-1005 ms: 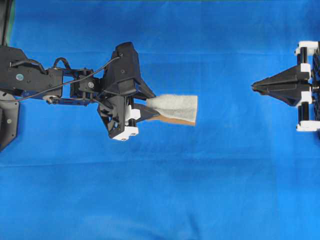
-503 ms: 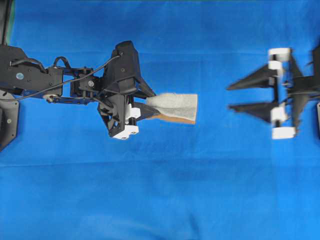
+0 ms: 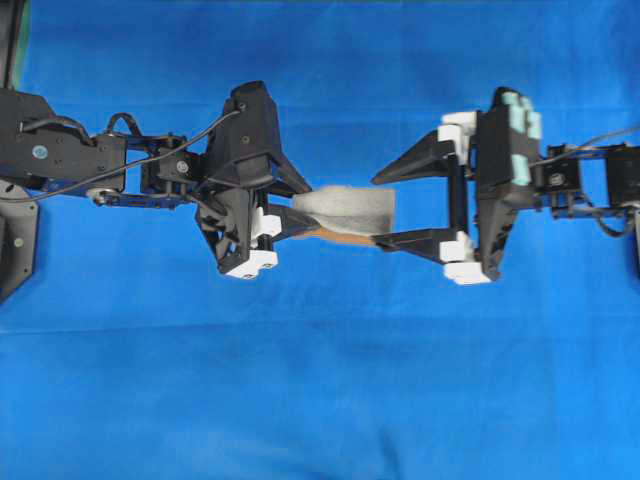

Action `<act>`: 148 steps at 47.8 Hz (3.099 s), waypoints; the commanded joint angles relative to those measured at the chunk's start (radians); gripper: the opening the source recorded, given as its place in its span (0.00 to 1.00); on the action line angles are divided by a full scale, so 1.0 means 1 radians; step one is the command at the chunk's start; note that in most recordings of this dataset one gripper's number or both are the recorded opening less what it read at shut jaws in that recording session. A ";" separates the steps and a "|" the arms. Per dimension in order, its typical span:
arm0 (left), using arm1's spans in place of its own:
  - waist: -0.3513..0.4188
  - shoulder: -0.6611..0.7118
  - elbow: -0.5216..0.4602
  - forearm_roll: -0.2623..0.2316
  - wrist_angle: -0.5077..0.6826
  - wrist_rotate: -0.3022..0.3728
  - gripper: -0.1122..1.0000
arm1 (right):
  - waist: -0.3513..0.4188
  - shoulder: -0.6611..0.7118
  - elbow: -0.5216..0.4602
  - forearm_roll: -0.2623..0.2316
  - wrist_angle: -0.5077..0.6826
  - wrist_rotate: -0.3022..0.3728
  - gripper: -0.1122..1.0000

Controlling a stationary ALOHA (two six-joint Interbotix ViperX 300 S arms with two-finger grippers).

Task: Hand over the sponge with the left arm and wipe it with the right arm.
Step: 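Move the right gripper open to the sponge's free end and close, then open the left gripper and retract it, leaving sponge in right gripper, then swing the held sponge with the right gripper up and back down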

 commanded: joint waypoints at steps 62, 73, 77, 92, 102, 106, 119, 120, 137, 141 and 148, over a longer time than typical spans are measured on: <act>-0.008 -0.026 0.006 0.002 -0.071 0.032 0.79 | -0.014 0.133 -0.114 -0.018 0.084 -0.012 0.27; -0.026 -0.140 0.072 0.003 -0.101 0.075 0.91 | -0.014 0.130 -0.109 -0.018 0.084 -0.012 0.27; -0.040 -0.193 0.109 0.003 -0.110 0.081 0.91 | -0.014 0.130 -0.109 -0.018 0.086 -0.012 0.27; -0.055 -0.439 0.273 0.003 -0.115 0.089 0.91 | -0.015 0.130 -0.106 -0.018 0.084 -0.012 0.27; -0.055 -0.518 0.314 0.003 -0.115 0.132 0.91 | -0.015 0.133 -0.098 -0.018 0.084 -0.012 0.27; -0.057 -0.515 0.314 0.003 -0.115 0.140 0.91 | -0.017 0.150 -0.087 -0.015 0.080 -0.009 0.27; -0.055 -0.499 0.313 0.003 -0.130 0.141 0.91 | -0.015 0.316 -0.055 -0.002 -0.037 0.002 0.27; -0.055 -0.499 0.314 0.003 -0.133 0.141 0.91 | -0.017 0.331 -0.052 -0.002 -0.049 0.002 0.27; -0.055 -0.492 0.318 0.003 -0.137 0.141 0.91 | 0.002 0.525 -0.058 0.000 -0.135 0.026 0.27; -0.055 -0.491 0.318 0.003 -0.137 0.141 0.91 | -0.011 0.517 -0.054 -0.002 -0.132 0.023 0.27; -0.055 -0.488 0.316 0.003 -0.137 0.141 0.91 | -0.086 0.488 -0.040 -0.009 -0.132 0.011 0.27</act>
